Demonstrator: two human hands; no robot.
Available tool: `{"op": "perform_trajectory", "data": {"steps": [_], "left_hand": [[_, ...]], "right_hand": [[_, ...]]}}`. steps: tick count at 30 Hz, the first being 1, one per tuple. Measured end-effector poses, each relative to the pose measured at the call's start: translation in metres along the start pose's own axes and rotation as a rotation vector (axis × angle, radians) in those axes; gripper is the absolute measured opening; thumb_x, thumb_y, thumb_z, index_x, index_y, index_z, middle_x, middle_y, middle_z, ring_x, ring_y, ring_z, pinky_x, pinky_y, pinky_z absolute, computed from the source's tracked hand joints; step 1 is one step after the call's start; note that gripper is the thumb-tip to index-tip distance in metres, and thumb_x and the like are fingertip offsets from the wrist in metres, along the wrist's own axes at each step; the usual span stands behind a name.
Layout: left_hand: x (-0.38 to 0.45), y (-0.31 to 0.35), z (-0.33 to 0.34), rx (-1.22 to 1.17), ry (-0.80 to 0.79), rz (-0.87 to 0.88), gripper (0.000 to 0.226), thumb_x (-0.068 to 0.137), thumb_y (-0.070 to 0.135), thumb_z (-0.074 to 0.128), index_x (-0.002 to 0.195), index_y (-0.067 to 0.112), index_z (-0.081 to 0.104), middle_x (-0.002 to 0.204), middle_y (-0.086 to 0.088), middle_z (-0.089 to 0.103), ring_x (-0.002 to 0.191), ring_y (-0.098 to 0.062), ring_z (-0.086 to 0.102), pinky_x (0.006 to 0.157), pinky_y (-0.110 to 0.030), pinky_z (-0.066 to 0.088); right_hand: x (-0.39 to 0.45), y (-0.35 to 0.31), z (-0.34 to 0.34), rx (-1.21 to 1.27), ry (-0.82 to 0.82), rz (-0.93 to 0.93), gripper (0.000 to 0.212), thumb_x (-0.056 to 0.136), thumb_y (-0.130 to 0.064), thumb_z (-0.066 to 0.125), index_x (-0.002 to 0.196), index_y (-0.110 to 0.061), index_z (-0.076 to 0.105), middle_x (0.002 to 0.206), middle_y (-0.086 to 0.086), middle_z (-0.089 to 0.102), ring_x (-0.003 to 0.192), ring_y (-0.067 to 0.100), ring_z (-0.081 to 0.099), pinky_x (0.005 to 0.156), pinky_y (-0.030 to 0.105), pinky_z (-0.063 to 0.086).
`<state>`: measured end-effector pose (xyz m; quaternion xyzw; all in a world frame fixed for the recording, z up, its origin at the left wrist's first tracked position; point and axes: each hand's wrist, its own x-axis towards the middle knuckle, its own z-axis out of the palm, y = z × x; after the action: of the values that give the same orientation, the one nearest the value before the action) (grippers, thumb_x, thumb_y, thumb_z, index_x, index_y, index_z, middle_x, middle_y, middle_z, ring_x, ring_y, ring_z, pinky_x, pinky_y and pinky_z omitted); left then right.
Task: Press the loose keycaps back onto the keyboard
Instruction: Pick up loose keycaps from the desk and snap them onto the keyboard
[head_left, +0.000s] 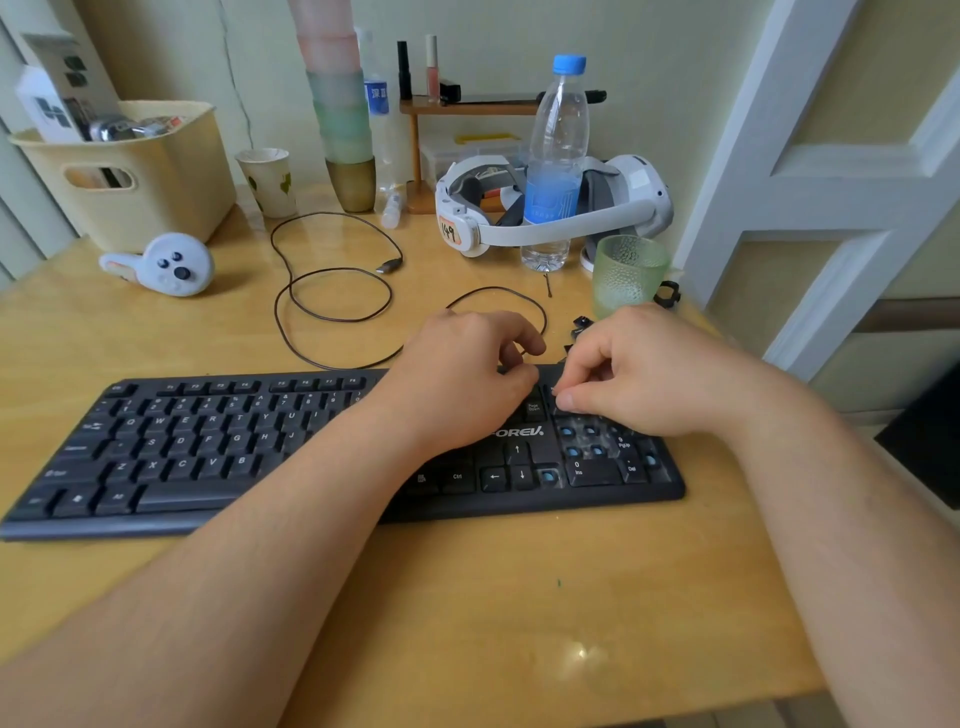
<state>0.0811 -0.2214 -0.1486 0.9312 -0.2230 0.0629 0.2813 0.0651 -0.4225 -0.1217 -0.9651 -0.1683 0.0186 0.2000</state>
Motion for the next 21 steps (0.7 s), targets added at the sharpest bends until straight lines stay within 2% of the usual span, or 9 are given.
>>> {"op": "perform_trajectory", "data": {"steps": [8,13,18,21], "left_hand": [[-0.0003,-0.0002,0.0023,0.003,0.005,0.005,0.024,0.096,0.036,0.061,0.119,0.043,0.066,0.094,0.019,0.068,0.109,-0.020,0.051,0.096,-0.041,0.047],[-0.0004,0.0030,0.0034,0.014,0.012,0.009,0.025,0.096,0.035,0.061,0.120,0.040,0.067,0.094,0.019,0.068,0.110,-0.021,0.051,0.098,-0.039,0.045],[0.0004,0.0022,0.0035,0.014,0.003,-0.005,0.026,0.096,0.036,0.061,0.121,0.041,0.066,0.096,0.019,0.068,0.110,-0.020,0.051,0.098,-0.040,0.045],[0.0007,0.0029,0.0034,0.019,0.004,-0.003,0.027,0.096,0.037,0.061,0.123,0.042,0.065,0.096,0.020,0.068,0.110,-0.021,0.052,0.099,-0.042,0.046]], "right_hand": [[0.0013,-0.0023,0.0012,0.067,0.006,0.045,0.020,0.084,-0.028,0.081,0.067,-0.036,0.075,0.064,-0.027,0.066,0.064,-0.006,0.059,0.061,0.021,0.041],[0.0063,-0.0042,0.0005,0.095,0.007,0.065,0.017,0.082,-0.026,0.083,0.068,-0.032,0.077,0.064,-0.019,0.068,0.060,-0.001,0.059,0.059,0.022,0.044],[0.0068,-0.0027,0.0003,0.144,-0.021,0.083,0.014,0.081,-0.024,0.085,0.071,-0.028,0.077,0.058,-0.015,0.066,0.050,-0.002,0.053,0.049,0.011,0.038],[0.0082,-0.0008,0.0031,0.176,0.010,0.105,0.014,0.081,-0.022,0.086,0.072,-0.025,0.075,0.056,-0.013,0.064,0.049,-0.002,0.051,0.048,0.011,0.038]]}}
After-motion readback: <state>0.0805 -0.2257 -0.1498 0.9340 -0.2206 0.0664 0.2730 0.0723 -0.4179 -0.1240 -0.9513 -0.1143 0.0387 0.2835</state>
